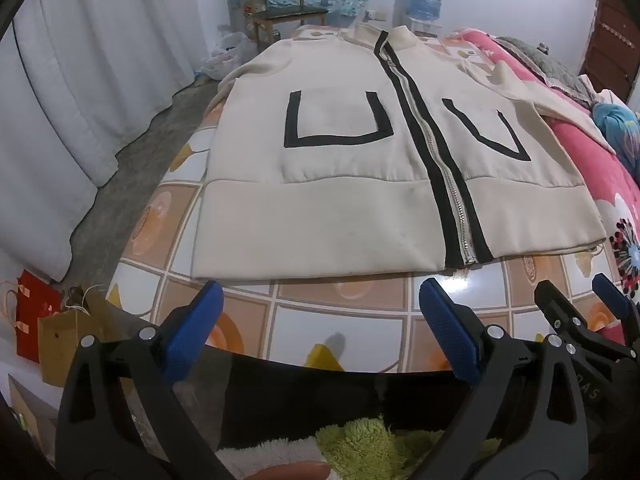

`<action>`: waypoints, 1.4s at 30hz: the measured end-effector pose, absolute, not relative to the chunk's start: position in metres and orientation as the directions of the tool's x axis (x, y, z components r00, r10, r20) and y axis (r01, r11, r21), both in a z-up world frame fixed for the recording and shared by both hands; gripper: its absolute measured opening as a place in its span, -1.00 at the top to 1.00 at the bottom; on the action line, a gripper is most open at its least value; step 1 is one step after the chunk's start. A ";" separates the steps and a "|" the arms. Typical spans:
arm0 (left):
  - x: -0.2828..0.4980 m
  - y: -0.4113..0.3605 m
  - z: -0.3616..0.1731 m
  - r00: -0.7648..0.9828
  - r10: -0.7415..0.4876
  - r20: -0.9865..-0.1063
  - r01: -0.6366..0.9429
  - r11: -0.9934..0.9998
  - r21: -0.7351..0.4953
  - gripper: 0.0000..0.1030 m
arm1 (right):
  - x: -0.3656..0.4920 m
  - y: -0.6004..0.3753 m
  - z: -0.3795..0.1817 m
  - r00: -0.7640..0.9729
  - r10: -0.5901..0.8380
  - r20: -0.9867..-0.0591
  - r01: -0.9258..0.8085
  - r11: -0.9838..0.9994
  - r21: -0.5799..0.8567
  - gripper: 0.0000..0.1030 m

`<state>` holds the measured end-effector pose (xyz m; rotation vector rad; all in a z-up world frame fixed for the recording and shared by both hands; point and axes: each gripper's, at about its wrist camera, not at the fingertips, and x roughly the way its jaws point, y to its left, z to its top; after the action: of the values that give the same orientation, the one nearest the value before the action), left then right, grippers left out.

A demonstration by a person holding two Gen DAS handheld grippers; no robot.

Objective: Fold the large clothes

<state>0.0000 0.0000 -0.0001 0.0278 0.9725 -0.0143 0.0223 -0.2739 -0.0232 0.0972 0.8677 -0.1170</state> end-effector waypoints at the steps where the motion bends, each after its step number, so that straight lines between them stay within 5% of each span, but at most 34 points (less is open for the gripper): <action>1: 0.000 0.000 0.000 0.562 0.000 -0.827 0.025 1.000 0.017 -0.84 | 0.022 -0.274 -0.023 0.638 -0.065 -0.767 0.143 0.989 0.035 -0.89; 42: 0.000 -0.004 0.000 0.558 -0.013 -0.830 0.031 1.000 0.006 -0.84 | 0.027 -0.273 -0.014 0.645 -0.065 -0.761 0.126 0.992 0.021 -0.89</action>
<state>-0.0003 -0.0042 0.0002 0.0204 0.9783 -0.0257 0.0269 -0.2728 -0.0138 0.0745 0.8629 -0.1089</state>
